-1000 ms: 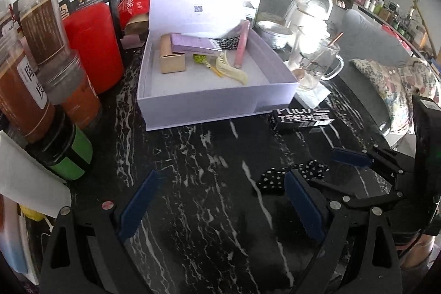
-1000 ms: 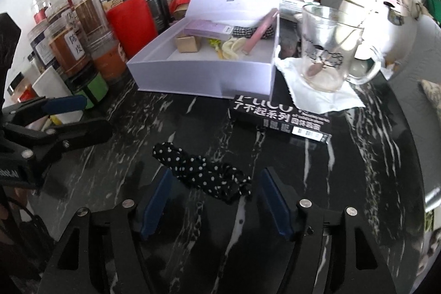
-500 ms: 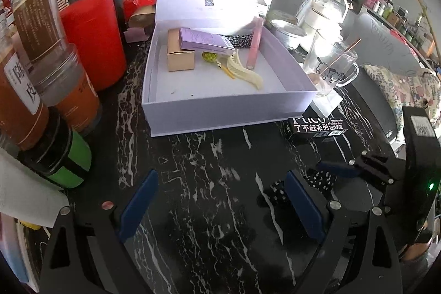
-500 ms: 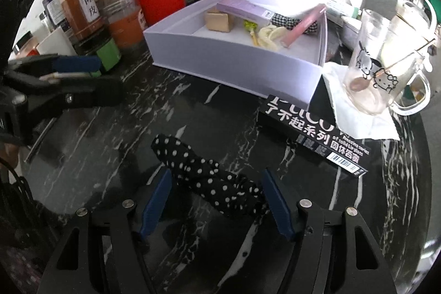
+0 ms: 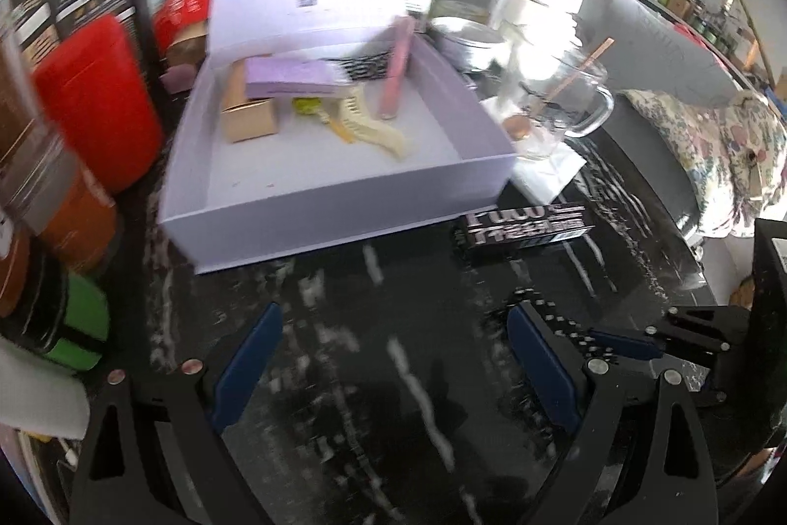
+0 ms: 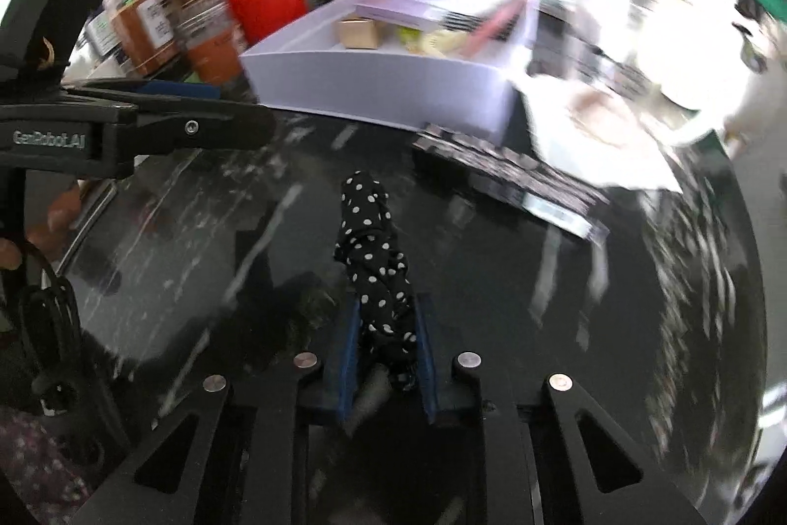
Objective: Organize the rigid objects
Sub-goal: 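Grasp the black polka-dot scrunchie with the right tool and lift it, then grasp the black lip-gloss box with the left tool while the right tool holds the scrunchie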
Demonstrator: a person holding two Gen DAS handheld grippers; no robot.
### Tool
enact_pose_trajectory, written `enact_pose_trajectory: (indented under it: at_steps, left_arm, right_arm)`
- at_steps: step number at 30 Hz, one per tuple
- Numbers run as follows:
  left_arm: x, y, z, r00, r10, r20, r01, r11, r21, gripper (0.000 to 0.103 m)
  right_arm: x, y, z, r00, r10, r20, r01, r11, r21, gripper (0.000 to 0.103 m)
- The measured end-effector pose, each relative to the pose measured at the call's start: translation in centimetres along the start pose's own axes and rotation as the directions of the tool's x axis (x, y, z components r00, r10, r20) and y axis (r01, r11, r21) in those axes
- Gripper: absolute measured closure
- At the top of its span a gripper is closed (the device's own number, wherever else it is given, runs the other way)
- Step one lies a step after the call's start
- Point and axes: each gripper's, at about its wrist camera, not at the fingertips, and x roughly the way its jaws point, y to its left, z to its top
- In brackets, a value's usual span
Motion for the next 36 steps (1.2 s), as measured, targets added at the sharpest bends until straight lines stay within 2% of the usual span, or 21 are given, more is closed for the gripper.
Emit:
enact_pose_trajectory:
  at_steps: [3,5,8,12,18,22,30,33,36]
  left_arm:
    - [0.7,-1.6,0.5,1.0,-0.031,0.001,0.03,0.999,0.021,0.009]
    - [1.1,-2.7,0.9,1.0,-0.022,0.005,0.022,0.999,0.039,0.009]
    - [1.6,-4.7,1.4,0.999,-0.031,0.028,0.028,0.996,0.089,0.009]
    - [2.3,-7.5,2.1,0.996,-0.077,0.042,0.069,0.983,0.17,0.009]
    - [3.3,-10.0,2.5,0.989,-0.132,0.064,0.11,0.956,0.272,0.009]
    - [4.9,-10.1,2.9,0.987,-0.16,0.025,0.15,0.959,0.239,0.009]
    - [7.0,-9.6,2.9,0.992,-0.125,0.006,0.12,0.966,0.231,0.009]
    - [7.7,-10.1,3.0,0.996,-0.089,0.003,0.085,0.957,0.276,0.009]
    - [7.8,-10.6,2.9,0.996,-0.093,-0.001,0.089,0.951,0.297,0.009]
  right_arm:
    - [-1.3,-2.0,-1.3,0.999,-0.044,0.001,0.044,0.996,0.074,0.082]
    - [-2.3,-3.3,-2.1,0.997,-0.082,0.002,0.081,0.989,0.123,0.082]
    - [-3.3,-5.3,-3.0,0.989,-0.146,0.006,0.142,0.973,0.179,0.082]
    - [-4.3,-7.8,-3.8,0.983,-0.183,0.011,0.174,0.953,0.247,0.082]
    - [-4.8,-9.4,-4.4,0.982,-0.187,0.026,0.172,0.942,0.289,0.082]
    - [-5.1,-10.1,-4.7,0.984,-0.176,0.037,0.157,0.941,0.301,0.082]
    - [-5.6,-11.2,-5.1,0.984,-0.173,0.039,0.151,0.936,0.318,0.082]
    - [-5.6,-11.4,-5.0,0.985,-0.167,0.038,0.147,0.937,0.316,0.082]
    - [-5.6,-11.4,-4.9,0.985,-0.167,0.037,0.147,0.94,0.309,0.082]
